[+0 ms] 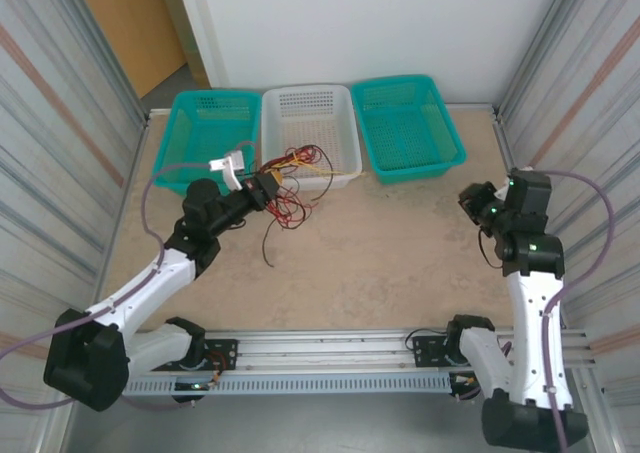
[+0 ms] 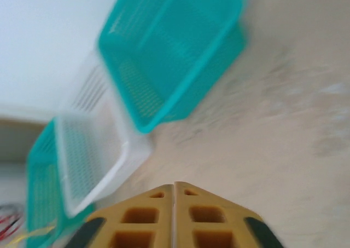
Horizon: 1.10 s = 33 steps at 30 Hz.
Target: Untangle the cables
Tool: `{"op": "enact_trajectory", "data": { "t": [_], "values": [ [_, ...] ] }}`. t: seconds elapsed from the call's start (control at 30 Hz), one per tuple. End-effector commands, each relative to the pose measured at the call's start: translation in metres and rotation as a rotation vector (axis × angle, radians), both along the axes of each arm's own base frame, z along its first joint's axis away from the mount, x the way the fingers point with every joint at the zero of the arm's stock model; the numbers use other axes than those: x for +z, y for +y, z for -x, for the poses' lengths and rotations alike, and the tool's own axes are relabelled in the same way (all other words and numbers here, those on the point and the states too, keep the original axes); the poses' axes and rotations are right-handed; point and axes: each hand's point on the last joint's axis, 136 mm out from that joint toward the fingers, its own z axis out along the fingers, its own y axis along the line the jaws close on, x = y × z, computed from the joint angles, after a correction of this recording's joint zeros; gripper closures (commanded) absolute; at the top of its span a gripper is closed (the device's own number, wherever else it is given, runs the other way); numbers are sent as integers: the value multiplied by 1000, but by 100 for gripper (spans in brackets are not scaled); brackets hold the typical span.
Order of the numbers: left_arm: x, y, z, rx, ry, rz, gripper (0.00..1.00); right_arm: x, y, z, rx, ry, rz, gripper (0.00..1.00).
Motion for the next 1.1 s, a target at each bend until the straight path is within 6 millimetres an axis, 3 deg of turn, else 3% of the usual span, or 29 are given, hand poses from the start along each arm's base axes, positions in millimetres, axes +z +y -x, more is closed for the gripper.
{"op": "enact_trajectory", "data": {
  "t": [0.0, 0.07, 0.1, 0.17, 0.33, 0.53, 0.6, 0.67, 0.73, 0.87, 0.93, 1.0, 1.07],
  "values": [
    [23, -15, 16, -80, -135, -11, 100, 51, 73, 4, 273, -160, -7, 58],
    [26, -21, 21, -100, -170, 0, 100, 56, 108, 11, 341, -171, 79, 28],
    [27, -23, 23, -106, -178, 12, 100, 53, 116, 13, 338, -152, 116, 15],
    [29, -24, 25, -102, -196, 30, 100, 43, 129, 11, 311, -115, 109, 10],
    [41, -27, 34, -112, -247, 70, 100, 18, 148, -9, 224, -69, -157, 12],
    [50, -30, 42, -123, -275, 84, 100, 16, 169, -26, 215, -44, -287, 28],
    [53, -30, 42, -118, -280, 92, 100, 14, 178, -28, 230, -34, -319, 35],
    [55, -30, 42, -112, -287, 94, 100, 13, 182, -28, 231, -34, -327, 51],
    [56, -29, 41, -101, -290, 96, 100, 15, 185, -27, 234, -42, -327, 60],
    [56, -26, 38, -70, -290, 96, 100, 23, 185, -21, 237, -66, -289, 61],
    [54, -25, 36, -59, -288, 92, 100, 27, 184, -16, 239, -80, -279, 55],
    [53, -23, 34, -46, -286, 87, 100, 28, 182, -13, 236, -83, -278, 41],
    [51, -22, 33, -38, -284, 84, 100, 26, 179, -11, 226, -82, -276, 42]
  ]
}}
